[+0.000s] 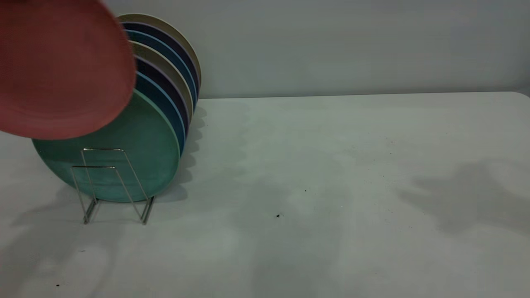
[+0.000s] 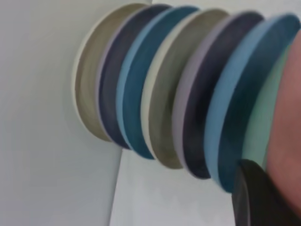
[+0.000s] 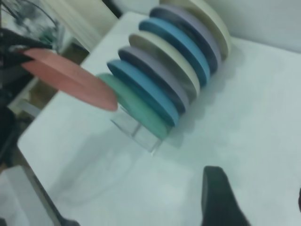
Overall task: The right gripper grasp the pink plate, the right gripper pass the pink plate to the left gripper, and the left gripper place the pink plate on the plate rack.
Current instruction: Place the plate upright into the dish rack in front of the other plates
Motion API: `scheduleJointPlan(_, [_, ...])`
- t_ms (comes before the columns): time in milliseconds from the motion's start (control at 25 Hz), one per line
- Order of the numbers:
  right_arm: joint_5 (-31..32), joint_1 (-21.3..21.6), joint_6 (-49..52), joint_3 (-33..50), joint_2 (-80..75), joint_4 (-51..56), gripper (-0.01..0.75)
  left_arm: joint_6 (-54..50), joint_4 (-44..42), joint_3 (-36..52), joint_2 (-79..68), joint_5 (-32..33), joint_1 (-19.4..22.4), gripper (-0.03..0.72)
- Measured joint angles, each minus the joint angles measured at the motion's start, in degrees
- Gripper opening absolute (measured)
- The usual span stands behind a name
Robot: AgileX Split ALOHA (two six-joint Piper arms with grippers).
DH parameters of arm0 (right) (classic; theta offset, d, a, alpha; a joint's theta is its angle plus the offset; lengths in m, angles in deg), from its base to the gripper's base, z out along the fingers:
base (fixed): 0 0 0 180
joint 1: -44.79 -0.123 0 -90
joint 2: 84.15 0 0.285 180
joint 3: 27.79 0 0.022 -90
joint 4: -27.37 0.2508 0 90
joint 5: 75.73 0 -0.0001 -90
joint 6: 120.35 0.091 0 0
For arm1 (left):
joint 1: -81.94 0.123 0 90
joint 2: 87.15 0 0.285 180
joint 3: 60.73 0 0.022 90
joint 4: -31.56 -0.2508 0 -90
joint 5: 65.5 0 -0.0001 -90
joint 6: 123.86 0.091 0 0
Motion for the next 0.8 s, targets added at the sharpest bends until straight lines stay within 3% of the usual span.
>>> scheduleJointPlan(280, [1.3, 0.0, 11.0, 1.3, 17.0, -10.2, 0.3, 18.9, 7.5, 0.0, -2.2, 3.4, 0.0, 0.086])
scheduleJointPlan(480, [2.0, 0.0, 14.6, 6.8, 29.2, -13.8, 0.276, 29.1, 14.6, 0.0, -4.5, 1.6, 0.0, 0.086])
scheduleJointPlan(800, [2.5, 0.0, 19.1, 19.0, 45.0, -19.0, 0.275, 31.0, 17.7, 0.0, -7.1, 0.8, 0.1, 0.086])
